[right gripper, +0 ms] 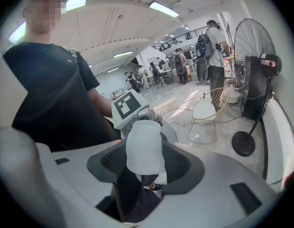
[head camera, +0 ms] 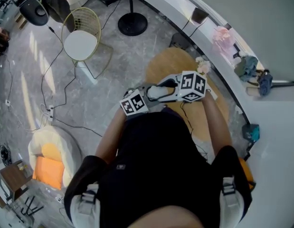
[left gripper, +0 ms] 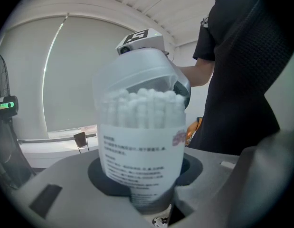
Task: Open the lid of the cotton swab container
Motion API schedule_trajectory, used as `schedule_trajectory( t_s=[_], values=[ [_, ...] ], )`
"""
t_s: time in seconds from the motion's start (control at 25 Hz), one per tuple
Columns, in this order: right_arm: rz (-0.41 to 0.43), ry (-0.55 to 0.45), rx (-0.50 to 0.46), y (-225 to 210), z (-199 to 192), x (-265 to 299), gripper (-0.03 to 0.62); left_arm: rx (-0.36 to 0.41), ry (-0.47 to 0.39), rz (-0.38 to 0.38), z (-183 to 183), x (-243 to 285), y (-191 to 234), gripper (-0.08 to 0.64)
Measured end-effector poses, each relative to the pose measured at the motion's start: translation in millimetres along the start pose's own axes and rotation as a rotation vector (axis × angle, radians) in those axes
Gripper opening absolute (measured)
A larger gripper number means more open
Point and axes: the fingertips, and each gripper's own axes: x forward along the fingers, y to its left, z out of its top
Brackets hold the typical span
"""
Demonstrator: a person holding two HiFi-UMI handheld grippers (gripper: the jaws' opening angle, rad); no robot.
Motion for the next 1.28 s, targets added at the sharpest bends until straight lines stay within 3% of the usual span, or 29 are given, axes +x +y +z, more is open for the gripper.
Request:
schedule_trajectory(
  t_s=[0.16, 0.56, 1.28],
  values=[
    [0.037, -0.039, 0.036, 3.0, -1.4, -3.0, 0.217, 0.0, -0.007, -0.002, 0.9, 2.4, -3.7, 0.19],
    [0.016, -0.151, 0.071, 1.0, 9.7, -11.7, 0.219, -0.012, -0.017, -0.01, 1.7, -2.0, -6.9, 0.19],
    [-0.197, -0.327, 0.076, -26.2, 18.6, -39.8, 0.216, -0.024, 0.006, -0.025, -4.8, 1.2, -12.5, 0.19]
  ],
)
